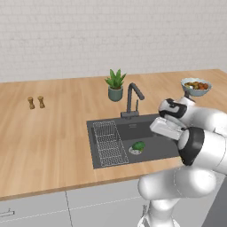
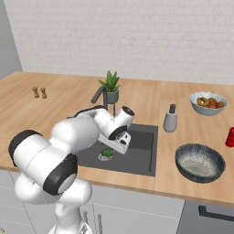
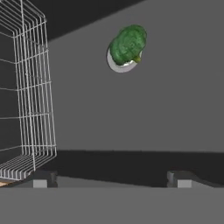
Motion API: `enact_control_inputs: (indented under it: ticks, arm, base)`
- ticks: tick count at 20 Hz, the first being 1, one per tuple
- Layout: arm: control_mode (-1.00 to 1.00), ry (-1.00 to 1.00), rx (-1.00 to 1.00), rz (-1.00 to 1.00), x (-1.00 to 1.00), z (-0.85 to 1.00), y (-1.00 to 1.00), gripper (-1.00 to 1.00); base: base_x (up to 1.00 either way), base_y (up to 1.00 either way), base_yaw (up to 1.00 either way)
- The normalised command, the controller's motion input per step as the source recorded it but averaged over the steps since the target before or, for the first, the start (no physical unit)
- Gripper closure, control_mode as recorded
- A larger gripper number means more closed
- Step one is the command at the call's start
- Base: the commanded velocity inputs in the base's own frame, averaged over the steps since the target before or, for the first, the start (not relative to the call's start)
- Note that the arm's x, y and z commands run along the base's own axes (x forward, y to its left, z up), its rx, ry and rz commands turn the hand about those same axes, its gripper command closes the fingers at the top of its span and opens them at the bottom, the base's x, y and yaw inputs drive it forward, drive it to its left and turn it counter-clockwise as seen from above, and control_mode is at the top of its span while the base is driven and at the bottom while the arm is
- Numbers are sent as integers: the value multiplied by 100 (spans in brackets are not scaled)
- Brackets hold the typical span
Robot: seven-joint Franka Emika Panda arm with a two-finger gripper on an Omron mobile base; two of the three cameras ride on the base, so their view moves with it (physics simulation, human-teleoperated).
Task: Pick the broccoli from the sink and place it in the bowl. Then pick the bowl and place it in the microwave. Then close the microwave door and press the start button.
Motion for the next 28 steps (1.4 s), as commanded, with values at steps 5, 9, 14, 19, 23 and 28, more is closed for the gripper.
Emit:
enact_control_inputs:
  ticks: [5,9,14,19,23,28]
  arm:
    - [-100,0,0,-4,20,-41,0,-100]
    - [-100,0,3,0,26,-32,0,-100]
    - [-100,0,2,0,31,-15,0,-100]
    - [-100,0,1,0,30,-9,0,-100]
    - [-100,0,4,0,15,-23,0,-100]
    - [-100,0,1,-3,18,-28,8,-100]
  base:
    - [0,0,0]
    - [0,0,0]
    - [0,0,0]
    - [0,0,0]
    - [0,0,0]
    - [0,0,0]
